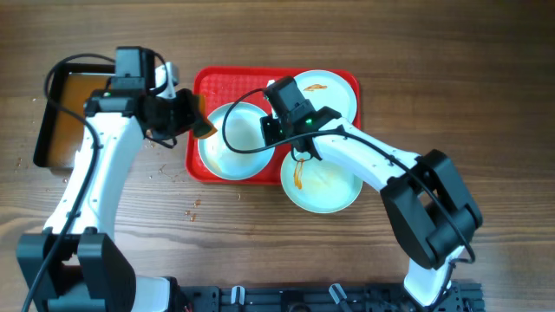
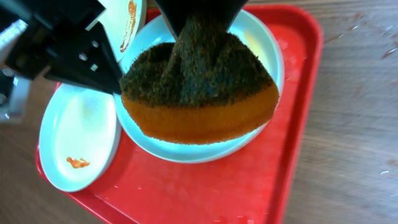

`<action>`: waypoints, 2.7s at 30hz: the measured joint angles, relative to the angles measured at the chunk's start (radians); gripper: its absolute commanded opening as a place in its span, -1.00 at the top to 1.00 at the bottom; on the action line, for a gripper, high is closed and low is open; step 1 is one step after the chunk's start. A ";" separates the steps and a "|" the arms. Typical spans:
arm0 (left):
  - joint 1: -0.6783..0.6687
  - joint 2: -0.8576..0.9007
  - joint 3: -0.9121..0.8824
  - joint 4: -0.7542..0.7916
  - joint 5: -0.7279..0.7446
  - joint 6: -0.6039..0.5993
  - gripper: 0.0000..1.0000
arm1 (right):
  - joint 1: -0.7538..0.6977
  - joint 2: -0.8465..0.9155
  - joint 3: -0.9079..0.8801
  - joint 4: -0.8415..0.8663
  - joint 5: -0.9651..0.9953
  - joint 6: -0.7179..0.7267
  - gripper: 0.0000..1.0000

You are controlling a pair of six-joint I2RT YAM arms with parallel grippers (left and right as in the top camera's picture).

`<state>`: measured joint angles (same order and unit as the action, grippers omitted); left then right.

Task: Clean dirty plates on tray and stack at the side
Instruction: 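Lower the plate and scrub it again with the left-held sponge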

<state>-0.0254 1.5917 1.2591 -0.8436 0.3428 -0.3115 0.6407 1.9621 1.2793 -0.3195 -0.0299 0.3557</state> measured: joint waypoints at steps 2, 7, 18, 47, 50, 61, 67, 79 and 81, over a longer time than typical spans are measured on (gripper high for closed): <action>-0.035 0.034 0.000 0.013 0.000 0.000 0.92 | 0.000 0.034 0.000 0.018 -0.004 0.008 0.91; -0.075 0.204 0.000 0.014 0.000 0.000 0.92 | -0.002 0.048 -0.001 0.029 -0.004 0.027 0.91; -0.075 0.364 -0.006 0.092 -0.003 0.000 0.92 | -0.036 0.048 -0.001 0.023 -0.011 0.060 0.91; -0.141 0.365 0.092 -0.140 -0.167 -0.031 0.92 | -0.040 0.048 -0.002 0.026 -0.041 0.060 0.91; -0.148 0.365 0.069 -0.012 -0.167 -0.031 0.92 | -0.040 0.048 -0.002 0.026 -0.041 0.060 0.91; -0.163 0.364 0.006 0.145 -0.450 -0.031 0.92 | -0.032 0.048 -0.002 0.027 -0.063 0.060 0.91; -0.188 0.299 -0.006 0.141 -0.636 -0.031 0.92 | -0.032 0.048 -0.002 0.029 -0.067 0.060 0.91; -0.142 0.084 -0.010 0.105 -0.446 -0.132 0.92 | -0.033 0.048 -0.002 -0.009 -0.108 0.040 0.22; -0.130 0.084 -0.010 0.092 -0.414 -0.137 0.92 | -0.033 0.049 -0.002 -0.009 -0.113 0.032 0.21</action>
<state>-0.1558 1.6760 1.2495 -0.7517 -0.0711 -0.4480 0.6075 2.0113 1.2778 -0.3283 -0.1429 0.3882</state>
